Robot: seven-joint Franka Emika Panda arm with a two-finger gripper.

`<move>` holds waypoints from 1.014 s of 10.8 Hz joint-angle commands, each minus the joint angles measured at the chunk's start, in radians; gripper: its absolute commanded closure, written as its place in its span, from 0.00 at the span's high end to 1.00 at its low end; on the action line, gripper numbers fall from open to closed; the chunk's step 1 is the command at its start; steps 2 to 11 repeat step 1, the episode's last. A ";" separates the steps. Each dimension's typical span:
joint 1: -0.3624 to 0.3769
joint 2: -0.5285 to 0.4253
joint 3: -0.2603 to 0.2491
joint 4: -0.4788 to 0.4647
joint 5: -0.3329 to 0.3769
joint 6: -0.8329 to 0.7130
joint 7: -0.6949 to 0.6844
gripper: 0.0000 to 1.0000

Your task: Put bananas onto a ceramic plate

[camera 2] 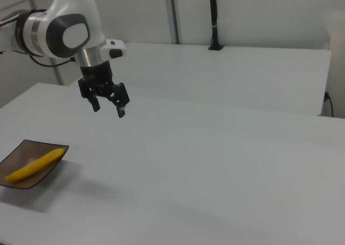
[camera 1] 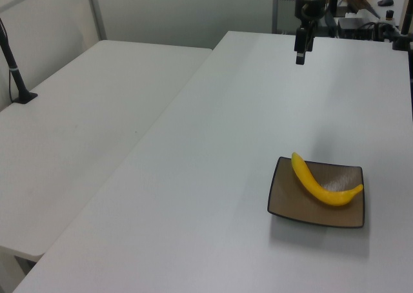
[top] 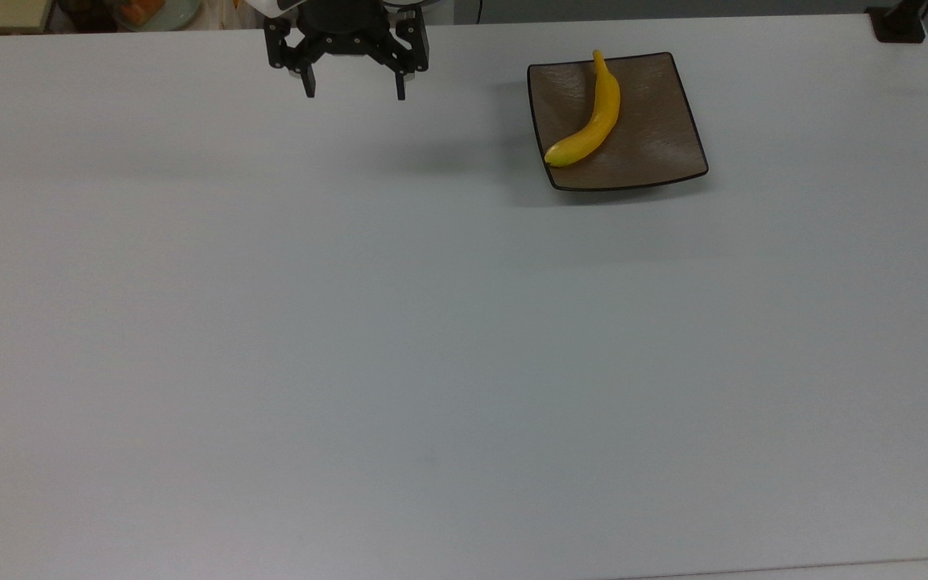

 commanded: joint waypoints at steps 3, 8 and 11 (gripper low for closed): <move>0.006 -0.016 -0.005 -0.017 -0.015 0.027 0.023 1.00; 0.006 -0.016 -0.005 -0.017 -0.015 0.027 0.023 1.00; 0.006 -0.016 -0.005 -0.017 -0.015 0.027 0.023 1.00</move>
